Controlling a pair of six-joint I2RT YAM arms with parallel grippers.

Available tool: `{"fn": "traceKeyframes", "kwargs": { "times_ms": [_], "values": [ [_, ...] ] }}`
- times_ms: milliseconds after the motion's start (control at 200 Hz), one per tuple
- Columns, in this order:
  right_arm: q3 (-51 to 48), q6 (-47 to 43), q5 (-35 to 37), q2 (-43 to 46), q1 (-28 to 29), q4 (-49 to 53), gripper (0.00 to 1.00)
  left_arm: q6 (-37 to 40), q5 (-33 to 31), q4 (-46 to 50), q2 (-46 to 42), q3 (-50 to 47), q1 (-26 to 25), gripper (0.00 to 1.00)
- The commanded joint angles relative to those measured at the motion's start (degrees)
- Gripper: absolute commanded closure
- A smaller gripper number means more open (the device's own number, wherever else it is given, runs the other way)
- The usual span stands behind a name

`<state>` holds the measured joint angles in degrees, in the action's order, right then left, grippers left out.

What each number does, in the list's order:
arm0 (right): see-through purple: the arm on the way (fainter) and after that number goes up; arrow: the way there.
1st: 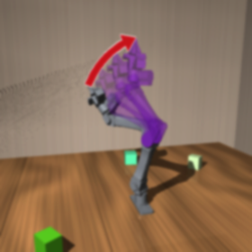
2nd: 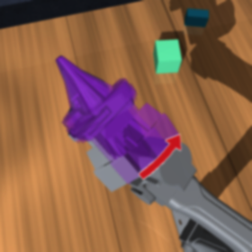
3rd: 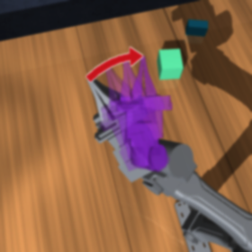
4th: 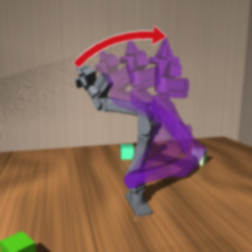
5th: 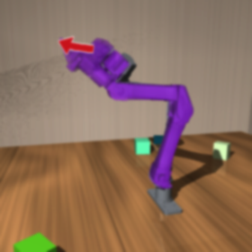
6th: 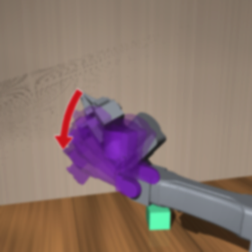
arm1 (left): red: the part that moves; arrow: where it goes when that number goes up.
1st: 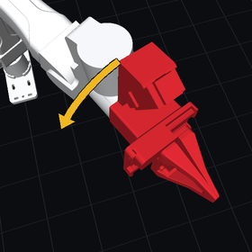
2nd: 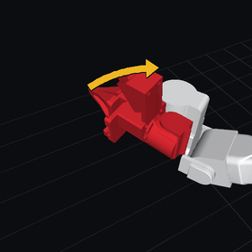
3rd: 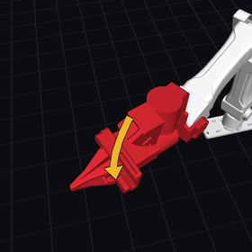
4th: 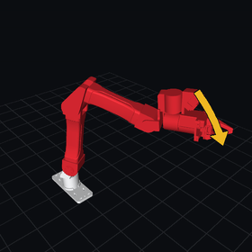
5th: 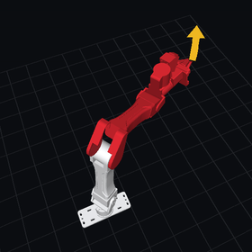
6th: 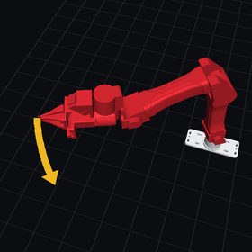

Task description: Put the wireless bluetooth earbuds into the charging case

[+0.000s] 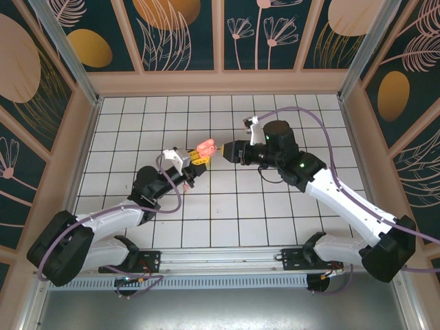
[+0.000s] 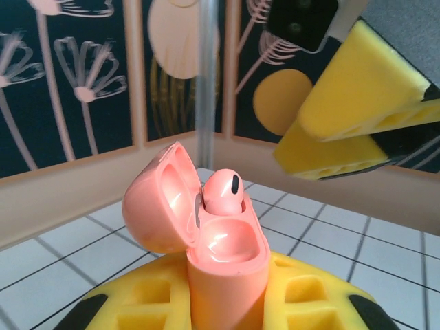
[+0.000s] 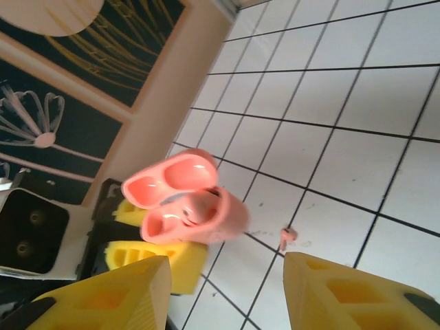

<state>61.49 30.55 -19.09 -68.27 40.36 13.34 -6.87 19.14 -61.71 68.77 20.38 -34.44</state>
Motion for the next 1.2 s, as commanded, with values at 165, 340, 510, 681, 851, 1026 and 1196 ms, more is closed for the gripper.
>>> {"fn": "traceKeyframes", "kwargs": {
  "times_ms": [165,340,510,681,851,1026,1196],
  "values": [
    [10.5,4.0,9.6,-13.8,5.3,12.7,0.55,-9.3,-9.0,2.0,-7.7,-6.1,9.6,0.84],
    [18.2,5.8,10.8,-26.0,9.4,18.4,0.55,-17.6,-10.8,3.5,-10.9,-10.4,18.3,0.84],
    [27.8,5.2,10.6,-38.4,12.6,25.0,0.55,-24.3,-13.3,6.0,-14.7,-14.1,24.9,0.84],
    [35.6,4.7,8.8,-48.2,14.1,27.9,0.55,-26.2,-13.0,9.3,-18.5,-15.5,25.6,0.84],
    [41.1,3.7,7.3,-55.1,14.8,29.0,0.56,-27.3,-14.0,11.8,-22.4,-16.9,25.7,0.84],
    [44.1,3.1,5.6,-59.3,15.0,29.3,0.58,-27.3,-14.7,13.9,-25.7,-17.8,25.6,0.83],
    [45.1,2.6,5.6,-61.7,15.1,29.3,0.58,-27.5,-14.8,14.5,-26.7,-18.1,25.6,0.83]
  ]
}}
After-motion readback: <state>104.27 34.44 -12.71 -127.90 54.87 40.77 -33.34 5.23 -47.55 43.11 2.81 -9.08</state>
